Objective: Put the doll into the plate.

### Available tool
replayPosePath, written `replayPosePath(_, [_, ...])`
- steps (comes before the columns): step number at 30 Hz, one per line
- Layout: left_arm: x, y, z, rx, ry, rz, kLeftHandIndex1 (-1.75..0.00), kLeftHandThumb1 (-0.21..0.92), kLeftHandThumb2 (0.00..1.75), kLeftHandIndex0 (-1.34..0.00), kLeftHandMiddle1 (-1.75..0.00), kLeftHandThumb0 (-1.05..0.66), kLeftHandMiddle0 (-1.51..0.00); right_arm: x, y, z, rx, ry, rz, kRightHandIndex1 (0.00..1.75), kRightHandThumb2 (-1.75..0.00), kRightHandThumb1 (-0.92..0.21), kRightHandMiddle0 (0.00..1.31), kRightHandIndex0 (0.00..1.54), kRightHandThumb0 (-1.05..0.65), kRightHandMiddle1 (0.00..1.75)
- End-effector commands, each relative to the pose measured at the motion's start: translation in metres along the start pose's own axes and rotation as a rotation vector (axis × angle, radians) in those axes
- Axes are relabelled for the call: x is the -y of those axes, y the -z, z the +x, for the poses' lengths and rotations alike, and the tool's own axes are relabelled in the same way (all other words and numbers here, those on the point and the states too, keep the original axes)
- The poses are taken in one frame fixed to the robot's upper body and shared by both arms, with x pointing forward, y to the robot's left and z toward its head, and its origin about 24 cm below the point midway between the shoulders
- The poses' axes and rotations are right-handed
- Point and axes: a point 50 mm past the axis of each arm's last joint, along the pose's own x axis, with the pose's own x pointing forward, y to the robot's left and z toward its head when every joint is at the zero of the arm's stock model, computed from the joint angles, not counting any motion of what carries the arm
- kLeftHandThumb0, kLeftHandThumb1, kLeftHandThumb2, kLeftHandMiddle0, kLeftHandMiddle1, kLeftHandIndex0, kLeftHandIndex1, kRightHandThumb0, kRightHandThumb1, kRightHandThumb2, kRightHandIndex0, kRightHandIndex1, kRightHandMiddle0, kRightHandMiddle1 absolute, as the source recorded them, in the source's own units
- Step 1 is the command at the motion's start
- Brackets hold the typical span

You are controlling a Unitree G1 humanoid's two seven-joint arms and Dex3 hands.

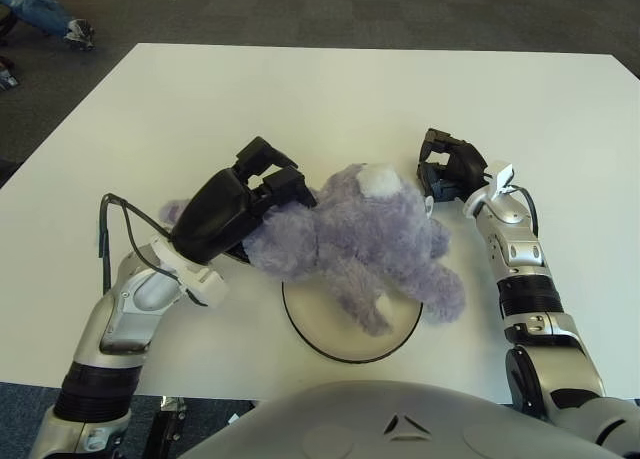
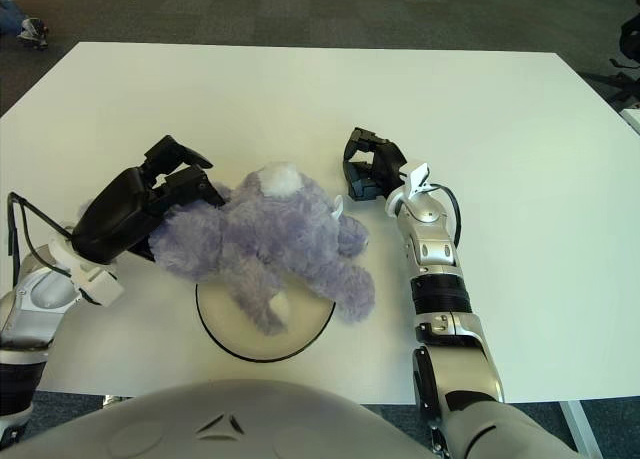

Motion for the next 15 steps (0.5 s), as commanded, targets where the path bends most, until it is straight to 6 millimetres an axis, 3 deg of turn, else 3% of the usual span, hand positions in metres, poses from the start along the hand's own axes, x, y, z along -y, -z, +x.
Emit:
replayPosePath(1, [-0.0052,-0.0024,0.0011,0.024,-0.011,0.000,-1.55,0.54,0.89,-0.57,-1.20,-0.42,0.00,0.0015,-0.0023,-0.0004,0.012,0.004,0.004,1.75,-1.32,-0.31,0.61,1.23,-0.48,1.75])
replayPosePath(12, [-0.0053,-0.0038,0.0019,0.021,-0.001,-0.120,-1.54,0.56,0.85,-0.56,-1.19,-0.41,0.00,0.0015,-0.0028,0.0000,0.011,0.001,-0.004,1.75,-1.32,-0.32,0.61,1.23,-0.48,1.75])
replayPosePath(15, [-0.0053,-0.0040,0.0025,0.013,0.010,-0.149,-1.59,0.73,0.66,-0.43,-1.13,-0.38,0.00,0.0018,-0.0028,0.0001,0.011,0.000,-0.008,1.75,-1.32,-0.32,0.61,1.23,-0.48,1.75])
